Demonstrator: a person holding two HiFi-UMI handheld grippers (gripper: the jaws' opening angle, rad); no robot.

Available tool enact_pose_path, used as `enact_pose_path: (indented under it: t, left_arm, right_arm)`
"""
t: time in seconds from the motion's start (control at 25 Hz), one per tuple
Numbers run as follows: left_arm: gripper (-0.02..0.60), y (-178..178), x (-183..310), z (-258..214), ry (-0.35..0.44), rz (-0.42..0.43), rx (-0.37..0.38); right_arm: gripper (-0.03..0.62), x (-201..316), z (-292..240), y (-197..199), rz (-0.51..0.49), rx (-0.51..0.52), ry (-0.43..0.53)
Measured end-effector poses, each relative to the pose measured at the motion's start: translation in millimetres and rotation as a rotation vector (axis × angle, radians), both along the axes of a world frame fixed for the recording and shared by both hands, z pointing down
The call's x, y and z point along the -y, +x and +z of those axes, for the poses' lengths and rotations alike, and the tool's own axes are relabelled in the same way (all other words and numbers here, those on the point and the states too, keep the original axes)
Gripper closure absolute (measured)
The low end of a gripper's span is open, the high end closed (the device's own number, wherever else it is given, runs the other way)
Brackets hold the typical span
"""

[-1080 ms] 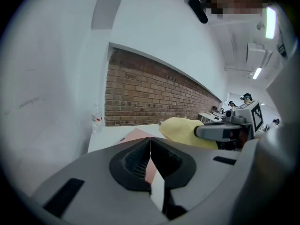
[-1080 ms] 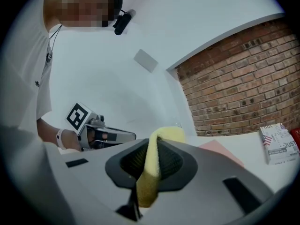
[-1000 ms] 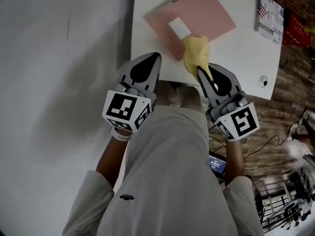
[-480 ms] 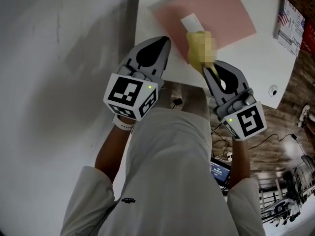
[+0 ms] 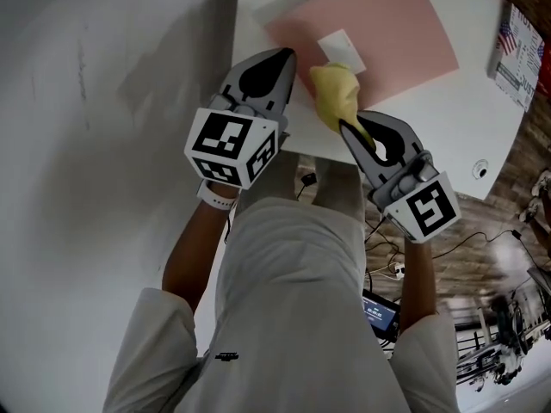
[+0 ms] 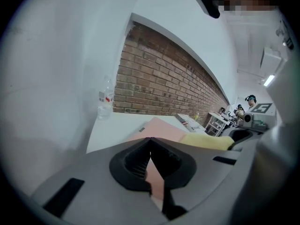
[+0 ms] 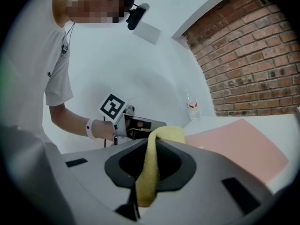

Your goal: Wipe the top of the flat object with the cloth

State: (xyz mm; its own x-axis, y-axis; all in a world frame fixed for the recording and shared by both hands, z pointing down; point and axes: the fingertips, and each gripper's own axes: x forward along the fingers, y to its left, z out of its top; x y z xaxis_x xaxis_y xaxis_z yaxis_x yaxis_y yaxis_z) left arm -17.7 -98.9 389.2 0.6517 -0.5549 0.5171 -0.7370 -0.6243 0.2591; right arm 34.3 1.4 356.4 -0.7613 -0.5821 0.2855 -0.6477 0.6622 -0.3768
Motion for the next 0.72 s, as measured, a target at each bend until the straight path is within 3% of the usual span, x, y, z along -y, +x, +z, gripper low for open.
enact_pose_path:
  t: [0.16, 0.44, 0.72]
  left_arm:
    - [0.563, -6, 18, 24, -0.011, -0.009, -0.010]
    - [0.563, 3, 30, 67, -0.027, 0.096, 0.045]
    - [0.565, 8, 26, 102, -0.123, 0.124, 0.047]
  right_arm:
    - [0.546, -9, 16, -16, -0.107, -0.011, -0.019]
    - [0.546, -10, 43, -33, -0.205, -0.045, -0.062]
    - [0.546, -4, 82, -23, -0.205, -0.138, -0.123]
